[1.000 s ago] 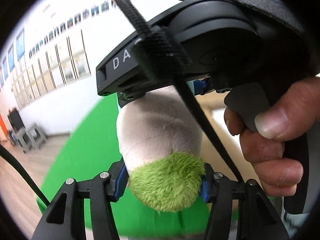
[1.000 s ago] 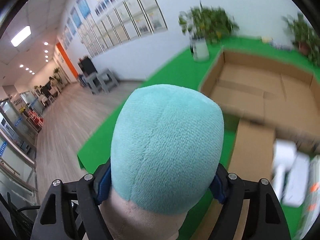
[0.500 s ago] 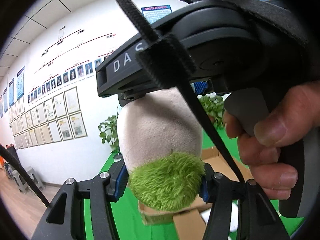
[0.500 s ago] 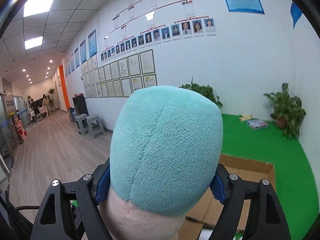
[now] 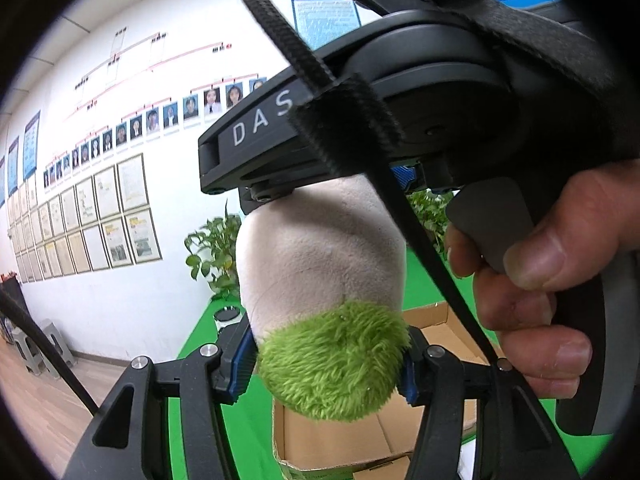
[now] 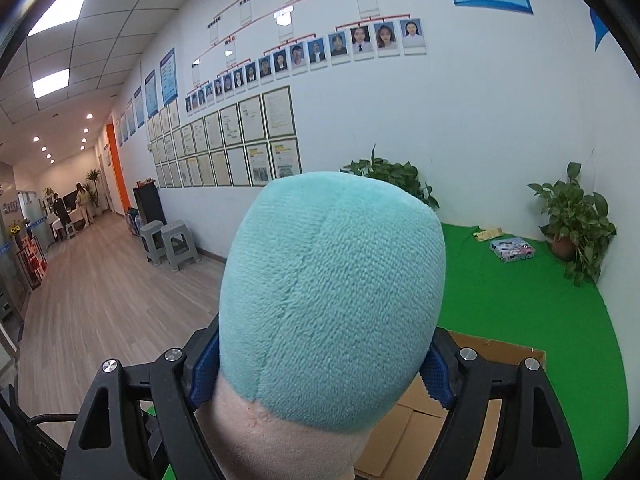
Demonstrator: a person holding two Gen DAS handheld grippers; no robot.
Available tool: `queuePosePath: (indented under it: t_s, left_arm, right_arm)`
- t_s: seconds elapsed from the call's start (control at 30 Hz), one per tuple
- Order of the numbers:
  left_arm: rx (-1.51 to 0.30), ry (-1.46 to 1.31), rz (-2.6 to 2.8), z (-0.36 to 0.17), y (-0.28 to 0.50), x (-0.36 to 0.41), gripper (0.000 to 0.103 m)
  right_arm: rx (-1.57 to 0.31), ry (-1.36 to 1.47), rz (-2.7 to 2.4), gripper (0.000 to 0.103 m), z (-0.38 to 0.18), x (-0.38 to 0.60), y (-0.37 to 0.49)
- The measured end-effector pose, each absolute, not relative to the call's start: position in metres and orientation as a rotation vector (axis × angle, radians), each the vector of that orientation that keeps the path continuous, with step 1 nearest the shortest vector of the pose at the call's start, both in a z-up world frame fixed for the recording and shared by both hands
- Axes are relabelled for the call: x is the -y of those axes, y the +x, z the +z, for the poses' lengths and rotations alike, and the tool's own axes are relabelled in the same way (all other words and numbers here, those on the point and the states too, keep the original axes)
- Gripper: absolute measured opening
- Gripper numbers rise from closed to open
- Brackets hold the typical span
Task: Organize objects
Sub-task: 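Lower the plush toy into the open box and open the left tool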
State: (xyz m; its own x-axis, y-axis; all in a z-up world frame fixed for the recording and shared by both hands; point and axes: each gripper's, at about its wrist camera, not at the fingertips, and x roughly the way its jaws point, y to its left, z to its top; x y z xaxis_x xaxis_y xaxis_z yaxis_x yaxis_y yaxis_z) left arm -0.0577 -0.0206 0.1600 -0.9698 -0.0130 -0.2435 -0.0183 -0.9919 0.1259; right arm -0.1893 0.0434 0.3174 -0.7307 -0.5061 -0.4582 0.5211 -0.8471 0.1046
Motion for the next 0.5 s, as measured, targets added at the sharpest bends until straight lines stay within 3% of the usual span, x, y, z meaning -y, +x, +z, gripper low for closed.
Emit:
queuePosePath:
  t_s: [0.5]
  left_arm:
    - [-0.085,-0.749,3.045,0.075,-0.135,0.063,0.055]
  right_arm:
    - [-0.022,0.952,-2.386,0.079,0.176,0.022,-0.343]
